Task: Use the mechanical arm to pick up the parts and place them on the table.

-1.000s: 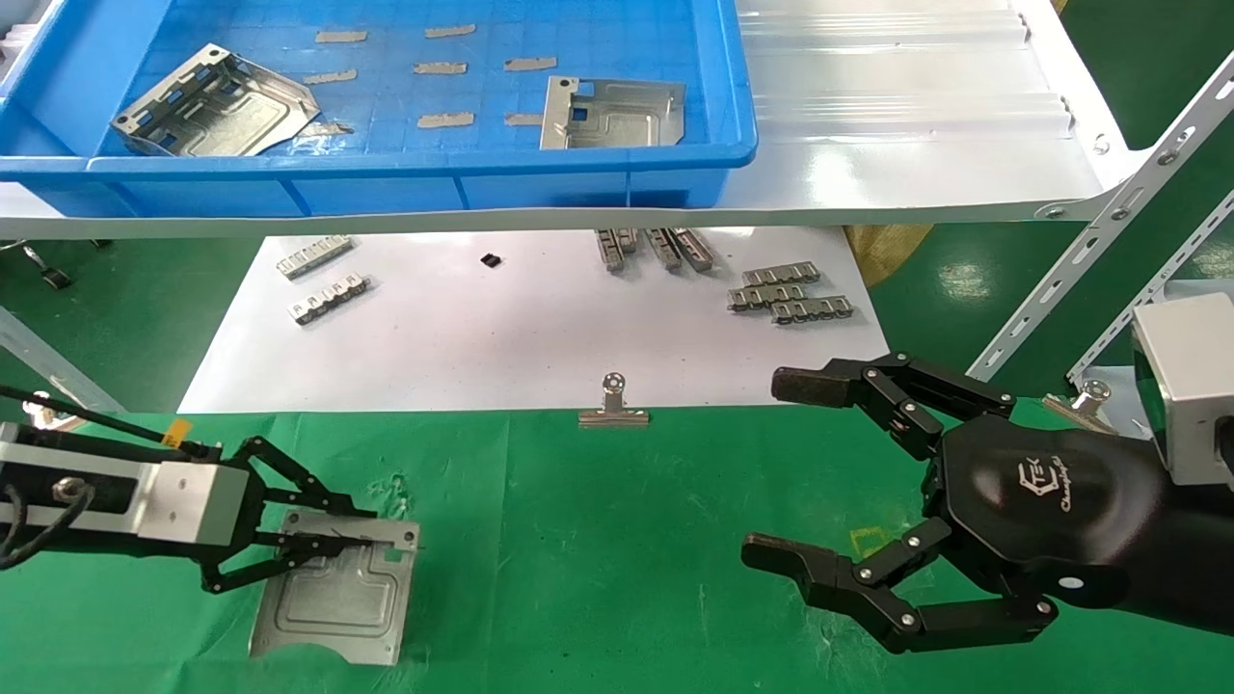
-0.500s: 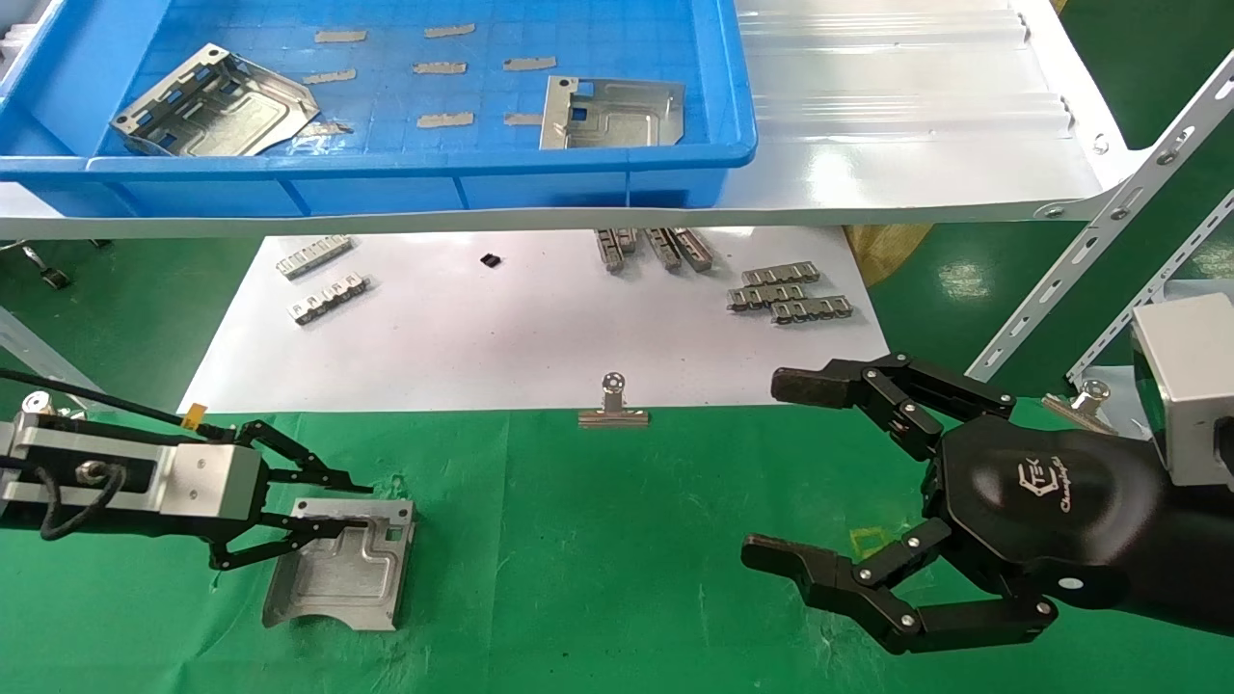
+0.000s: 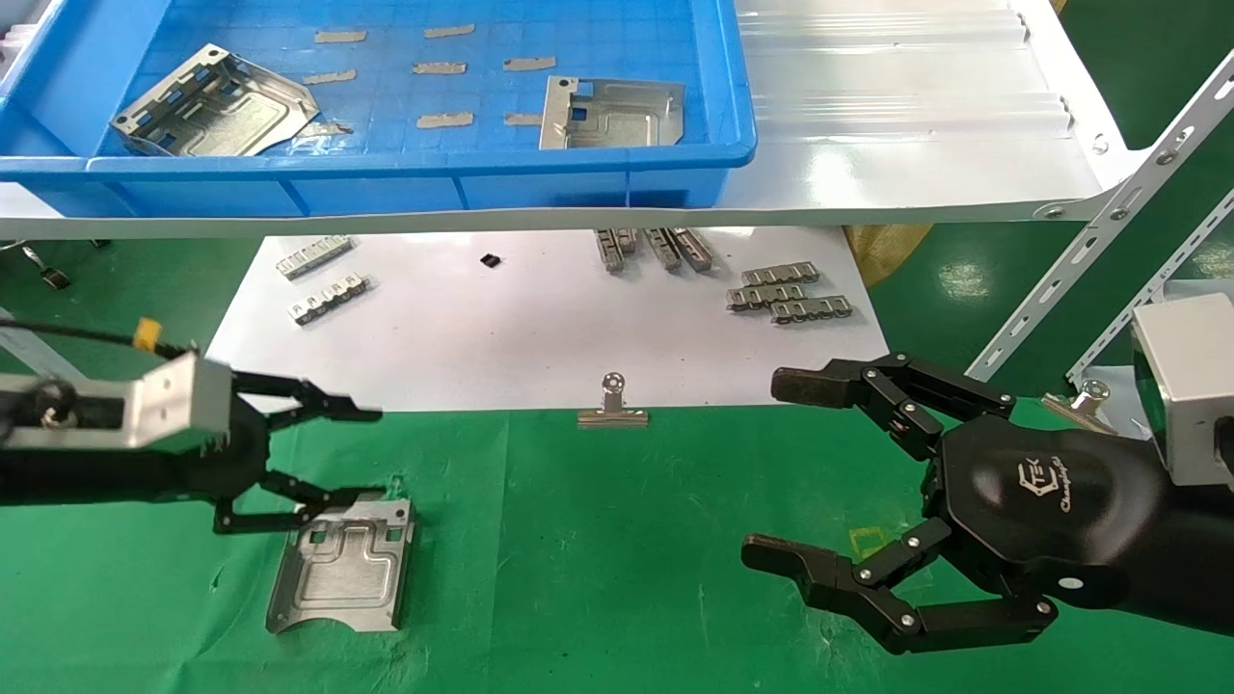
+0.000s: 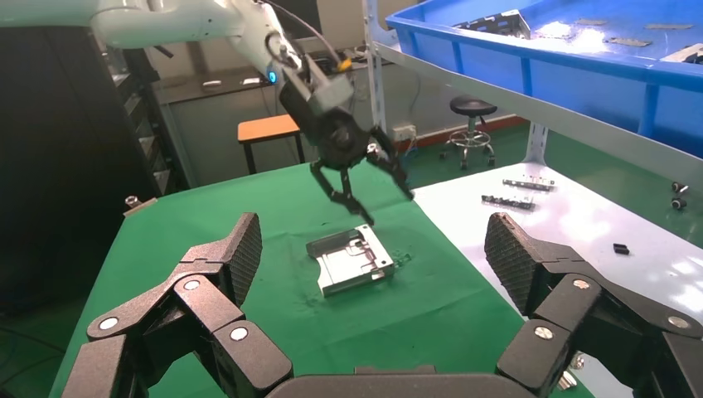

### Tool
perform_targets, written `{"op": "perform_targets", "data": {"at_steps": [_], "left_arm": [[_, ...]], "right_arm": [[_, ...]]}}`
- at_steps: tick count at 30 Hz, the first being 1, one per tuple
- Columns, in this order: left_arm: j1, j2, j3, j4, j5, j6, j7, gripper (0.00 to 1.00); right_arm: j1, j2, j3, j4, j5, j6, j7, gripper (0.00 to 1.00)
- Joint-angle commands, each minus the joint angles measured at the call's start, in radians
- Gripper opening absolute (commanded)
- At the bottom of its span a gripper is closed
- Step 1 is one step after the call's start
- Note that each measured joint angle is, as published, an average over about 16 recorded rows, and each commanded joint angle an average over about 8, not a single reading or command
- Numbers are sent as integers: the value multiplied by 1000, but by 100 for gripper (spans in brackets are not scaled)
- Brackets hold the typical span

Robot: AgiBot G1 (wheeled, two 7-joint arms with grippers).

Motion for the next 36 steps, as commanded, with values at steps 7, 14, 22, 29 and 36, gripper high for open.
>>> {"op": "perform_targets", "data": {"at_steps": [7,14,22,29,36], "left_arm": [[21,-21,-9,-9,-58,1,-75,100],[34,-23,-25,-38,-53,-3,-84,100],[112,-49,-103,-165,-90,-15,-176,100],[187,-73,-179,-289,-123,-28,-264,100],[262,-98,-255,-414,-157,-40,-353,100]], "right_arm": [[0,0,0,0,0,0,0,100],[0,0,0,0,0,0,0,100],[0,0,0,0,0,0,0,100],[0,0,0,0,0,0,0,100],[0,0,0,0,0,0,0,100]]}}
